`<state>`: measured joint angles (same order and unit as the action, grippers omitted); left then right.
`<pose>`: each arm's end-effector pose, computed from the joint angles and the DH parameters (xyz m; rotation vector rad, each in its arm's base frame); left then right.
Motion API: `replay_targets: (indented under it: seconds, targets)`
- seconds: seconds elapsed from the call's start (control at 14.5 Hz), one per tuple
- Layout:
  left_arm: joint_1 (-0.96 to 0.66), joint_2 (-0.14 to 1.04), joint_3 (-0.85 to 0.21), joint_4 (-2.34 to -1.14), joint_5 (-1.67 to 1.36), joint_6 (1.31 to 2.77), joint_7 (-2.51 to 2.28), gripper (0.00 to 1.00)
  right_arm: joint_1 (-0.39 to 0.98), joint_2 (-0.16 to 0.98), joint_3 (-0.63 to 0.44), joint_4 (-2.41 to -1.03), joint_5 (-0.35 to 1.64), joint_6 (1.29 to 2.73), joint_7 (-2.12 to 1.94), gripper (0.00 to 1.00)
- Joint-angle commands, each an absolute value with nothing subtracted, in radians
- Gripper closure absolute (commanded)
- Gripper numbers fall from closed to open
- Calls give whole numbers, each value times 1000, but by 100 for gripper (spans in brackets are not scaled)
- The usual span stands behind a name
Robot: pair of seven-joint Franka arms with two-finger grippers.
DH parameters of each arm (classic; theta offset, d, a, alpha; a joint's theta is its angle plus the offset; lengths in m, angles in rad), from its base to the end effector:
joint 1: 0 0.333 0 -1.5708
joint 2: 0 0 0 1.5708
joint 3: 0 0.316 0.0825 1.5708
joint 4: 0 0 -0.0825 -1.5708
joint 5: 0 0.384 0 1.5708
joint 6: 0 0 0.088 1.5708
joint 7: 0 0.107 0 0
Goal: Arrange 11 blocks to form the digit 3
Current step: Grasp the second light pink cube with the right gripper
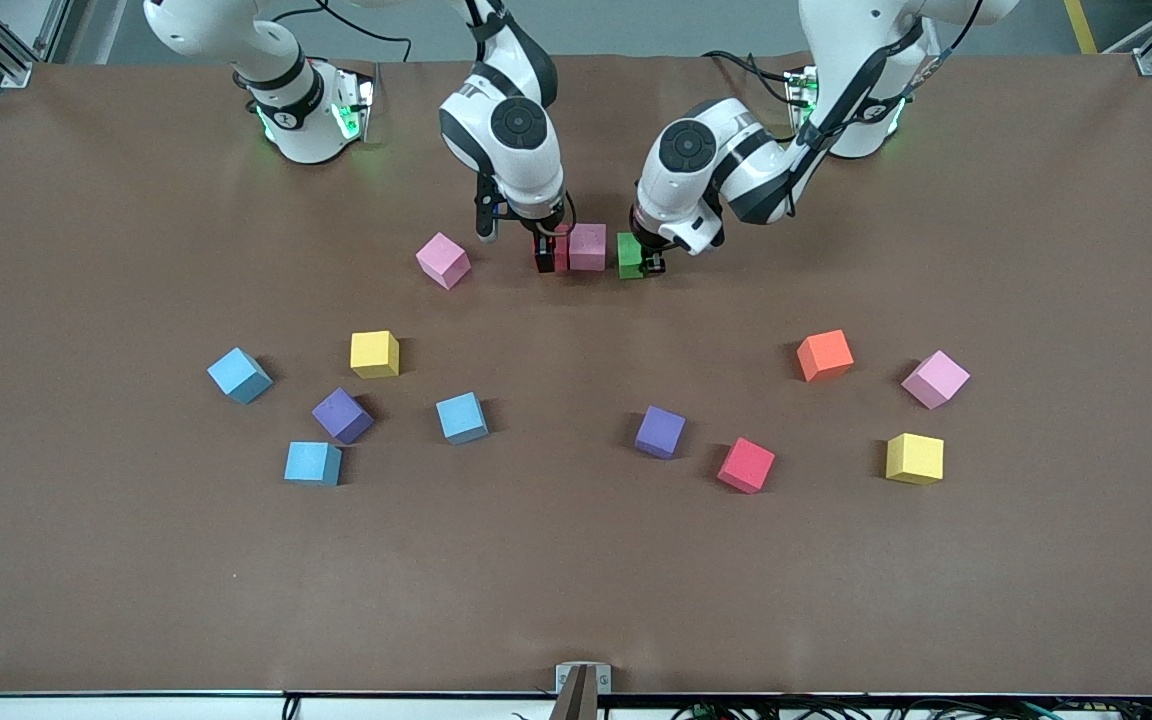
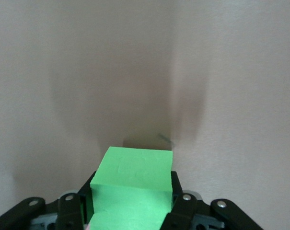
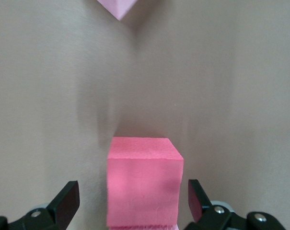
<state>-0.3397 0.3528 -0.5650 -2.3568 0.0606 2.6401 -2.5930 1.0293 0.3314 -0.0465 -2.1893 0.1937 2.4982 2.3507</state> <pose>0.3064 -0.4087 0.2025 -2.0861 -2.2848 0.2373 0.3100 0.4626 0.2318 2.2504 -2.1430 -0.1505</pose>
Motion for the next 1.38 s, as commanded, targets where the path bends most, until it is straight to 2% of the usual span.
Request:
replay_targets:
  seconds: [0.0,0.21,0.48,0.96,1.31]
  targets:
    - [-336,314,-593,-2390,71,2655,-2620,76,996,273,-40,-2221,186,2436,2232,0]
    - [-336,319,-598,-2390,71,2672,-2643,76,956,255,-40,-2223,163,2323,1969,0]
    - [-337,330,-598,-2388,71,2680,-2646,76,891,201,-40,-2261,161,2270,1630,0]
    - [-367,350,-597,-2387,80,2707,-2645,76,741,32,-40,-2445,117,2312,1220,0]
    - [-367,353,-595,-2385,81,2707,-2643,76,704,17,-38,-2559,115,2459,1117,0]
